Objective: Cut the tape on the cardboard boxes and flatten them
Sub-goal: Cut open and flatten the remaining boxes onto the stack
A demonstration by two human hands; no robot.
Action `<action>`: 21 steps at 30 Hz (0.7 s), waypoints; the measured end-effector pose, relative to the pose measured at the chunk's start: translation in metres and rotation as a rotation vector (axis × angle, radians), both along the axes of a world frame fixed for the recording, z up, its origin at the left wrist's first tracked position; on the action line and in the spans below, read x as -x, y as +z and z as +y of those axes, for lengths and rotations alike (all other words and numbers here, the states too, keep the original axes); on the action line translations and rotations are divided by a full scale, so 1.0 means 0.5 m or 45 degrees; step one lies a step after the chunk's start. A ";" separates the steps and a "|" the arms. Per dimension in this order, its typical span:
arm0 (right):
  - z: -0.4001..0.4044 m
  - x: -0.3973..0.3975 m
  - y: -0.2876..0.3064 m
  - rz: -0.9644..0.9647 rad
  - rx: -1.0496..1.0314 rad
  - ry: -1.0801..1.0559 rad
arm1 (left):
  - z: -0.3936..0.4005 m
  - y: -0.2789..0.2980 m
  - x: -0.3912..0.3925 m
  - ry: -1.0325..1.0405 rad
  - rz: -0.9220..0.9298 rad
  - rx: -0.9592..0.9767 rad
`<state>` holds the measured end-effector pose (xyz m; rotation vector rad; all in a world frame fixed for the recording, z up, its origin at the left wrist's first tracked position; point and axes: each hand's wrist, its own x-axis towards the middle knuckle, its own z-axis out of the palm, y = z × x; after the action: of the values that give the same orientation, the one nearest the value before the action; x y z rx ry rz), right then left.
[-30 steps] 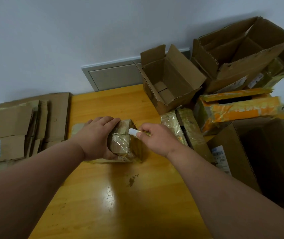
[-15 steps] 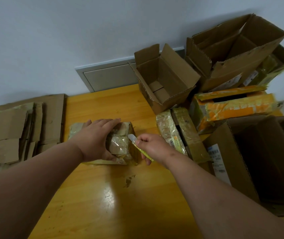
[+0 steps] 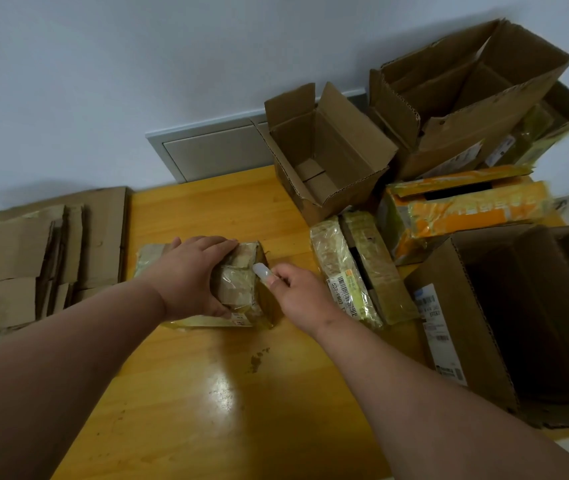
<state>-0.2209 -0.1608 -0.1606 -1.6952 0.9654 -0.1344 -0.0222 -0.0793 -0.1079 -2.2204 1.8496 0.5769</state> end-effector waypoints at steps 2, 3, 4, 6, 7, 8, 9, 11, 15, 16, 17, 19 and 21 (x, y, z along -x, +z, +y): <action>0.002 0.004 0.000 -0.025 -0.012 -0.004 | 0.000 0.000 0.000 0.013 0.008 0.010; 0.005 0.006 0.000 -0.032 -0.019 -0.011 | 0.001 0.001 0.000 0.021 0.014 0.009; 0.008 0.008 -0.002 -0.039 -0.029 -0.024 | 0.002 0.001 0.000 0.024 0.016 0.008; 0.012 0.010 -0.004 -0.037 -0.035 -0.046 | 0.003 0.000 0.001 0.018 0.014 0.009; 0.012 0.009 -0.005 -0.026 -0.017 -0.049 | 0.002 0.000 0.001 0.013 0.012 0.006; 0.011 0.007 -0.005 -0.013 0.011 -0.052 | 0.000 0.000 0.000 0.009 0.007 -0.001; 0.008 0.003 -0.004 -0.003 0.040 -0.060 | -0.002 0.000 -0.001 0.008 0.002 -0.010; 0.003 -0.005 -0.001 0.011 0.097 -0.080 | -0.005 0.001 -0.003 0.017 -0.003 -0.032; 0.003 -0.008 -0.003 0.016 0.154 -0.065 | -0.003 0.001 -0.004 0.026 0.015 -0.064; 0.004 -0.005 -0.005 0.008 0.139 -0.068 | -0.003 0.001 -0.005 0.031 0.024 -0.066; 0.004 0.000 -0.008 -0.003 0.121 -0.075 | -0.005 0.002 -0.005 0.038 0.029 -0.067; 0.009 0.013 -0.014 -0.021 0.084 -0.088 | -0.010 0.006 -0.006 0.055 0.041 -0.073; 0.021 0.025 -0.024 -0.008 0.068 -0.077 | -0.017 0.011 -0.007 0.071 0.052 -0.082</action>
<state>-0.2333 -0.1504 -0.1727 -1.7138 1.0164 -0.2069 -0.0186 -0.0878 -0.1024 -2.2410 1.7669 0.6864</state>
